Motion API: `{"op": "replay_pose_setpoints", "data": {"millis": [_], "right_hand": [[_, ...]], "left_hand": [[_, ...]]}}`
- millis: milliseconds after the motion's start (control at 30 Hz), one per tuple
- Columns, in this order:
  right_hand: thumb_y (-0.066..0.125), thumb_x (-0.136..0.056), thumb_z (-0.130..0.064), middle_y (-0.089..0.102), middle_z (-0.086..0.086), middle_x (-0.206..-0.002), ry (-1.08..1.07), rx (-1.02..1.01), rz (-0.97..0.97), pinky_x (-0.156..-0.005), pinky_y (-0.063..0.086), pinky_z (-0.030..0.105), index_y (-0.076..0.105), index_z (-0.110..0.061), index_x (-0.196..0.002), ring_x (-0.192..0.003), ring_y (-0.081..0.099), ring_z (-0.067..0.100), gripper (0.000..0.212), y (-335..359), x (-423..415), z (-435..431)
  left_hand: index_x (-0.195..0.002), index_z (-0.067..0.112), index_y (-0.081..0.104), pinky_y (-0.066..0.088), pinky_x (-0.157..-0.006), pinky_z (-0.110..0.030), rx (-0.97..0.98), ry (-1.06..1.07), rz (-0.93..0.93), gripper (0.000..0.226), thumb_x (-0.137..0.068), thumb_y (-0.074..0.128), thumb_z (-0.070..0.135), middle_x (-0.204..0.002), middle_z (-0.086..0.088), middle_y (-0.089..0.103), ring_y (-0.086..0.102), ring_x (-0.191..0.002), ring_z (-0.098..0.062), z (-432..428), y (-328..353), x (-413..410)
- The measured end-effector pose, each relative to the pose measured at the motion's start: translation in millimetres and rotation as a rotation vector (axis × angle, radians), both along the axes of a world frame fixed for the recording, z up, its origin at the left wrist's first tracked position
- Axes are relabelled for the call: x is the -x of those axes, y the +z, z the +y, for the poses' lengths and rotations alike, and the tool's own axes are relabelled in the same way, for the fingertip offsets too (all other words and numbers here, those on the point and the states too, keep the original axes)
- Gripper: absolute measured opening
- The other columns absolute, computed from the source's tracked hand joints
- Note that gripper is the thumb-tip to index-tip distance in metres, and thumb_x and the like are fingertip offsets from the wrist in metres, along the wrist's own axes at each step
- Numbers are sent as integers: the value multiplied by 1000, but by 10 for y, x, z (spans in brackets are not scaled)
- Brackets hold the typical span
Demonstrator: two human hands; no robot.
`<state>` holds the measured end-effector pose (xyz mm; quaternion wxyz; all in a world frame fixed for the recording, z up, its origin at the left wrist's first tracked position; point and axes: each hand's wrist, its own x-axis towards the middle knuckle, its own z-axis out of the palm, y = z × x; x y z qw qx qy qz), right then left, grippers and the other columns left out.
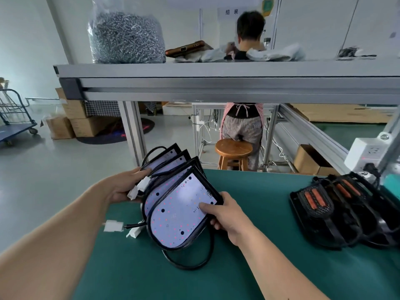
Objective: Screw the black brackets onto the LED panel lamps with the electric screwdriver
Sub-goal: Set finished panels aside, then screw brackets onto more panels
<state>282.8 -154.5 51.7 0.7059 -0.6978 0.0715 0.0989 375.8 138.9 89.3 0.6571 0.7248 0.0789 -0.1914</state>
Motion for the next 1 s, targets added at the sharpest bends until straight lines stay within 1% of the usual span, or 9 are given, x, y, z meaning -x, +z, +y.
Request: {"op": "replay_pose_setpoints", "data": {"millis": [133,300,400,500,667,767,867,933,1000], "right_hand": [[80,-84,-15,68,5,-86,-44,-53,-2,-43,35,24,56,-19,-105,-46,43,11,32,3,300,-334],[79,-84,-16,70,15,-98,-73,-2,-2,-45,36,26,54,-17,-108,-49,45,12,35,-6,587,-596],[79,-84,-20,69,12,-100,-88,52,-8,-48,40,28,44,-24,-96,-50,47,13,38,-5,666,-663],[77,-85,-18,67,7,-92,-86,36,-8,-48,40,27,46,-23,-93,-49,48,12,32,-11,734,-706],[68,-93,-14,59,9,-85,-134,2,-32,-48,37,26,57,-9,-100,-51,49,13,14,-50,827,-820],[65,-95,-20,56,5,-82,-194,-6,-34,-56,37,28,56,-12,-92,-64,49,18,12,-64,888,-883],[62,-96,-25,56,3,-81,-271,-4,-28,-66,35,30,56,-14,-86,-73,47,20,16,-99,959,-978],[61,-96,-24,60,4,-82,-314,9,-22,-64,38,28,59,-12,-87,-73,50,20,15,-121,1024,-1059],[61,-97,-23,65,5,-84,-342,-7,-8,-55,42,21,63,-10,-93,-73,55,19,13,-117,1100,-1134]], "left_hand": [[-123,25,62,61,-71,-43,57,-93,50,44,-82,68,41,-120,-9,73,74,-94,-28,-263,-35,157],[-122,22,61,60,-71,-47,94,-95,118,35,-92,65,38,-118,-12,71,73,-92,-32,-390,-167,236],[-108,10,62,55,-59,-37,-16,-12,120,18,-100,58,26,-95,-17,67,62,-72,-25,-379,-213,215],[-81,9,67,51,-55,-31,-6,68,139,26,-96,58,27,-72,-11,64,55,-56,-19,-386,-196,253],[-102,13,70,61,-74,-47,17,180,153,30,-95,62,42,-102,-14,75,71,-91,-29,-446,-114,407],[-105,16,67,62,-67,-47,27,212,137,33,-96,58,47,-103,-14,74,70,-89,-30,-554,-23,551],[-98,16,66,61,-64,-42,-64,272,62,44,-95,54,59,-88,-9,74,68,-80,-28,-668,114,680],[-106,14,63,52,-78,-41,-150,321,-16,53,-95,47,64,-96,-6,68,59,-83,-27,-742,192,759],[-128,8,55,42,-96,-44,-219,396,-71,71,-95,39,69,-121,-7,61,56,-103,-30,-808,249,850]]}}
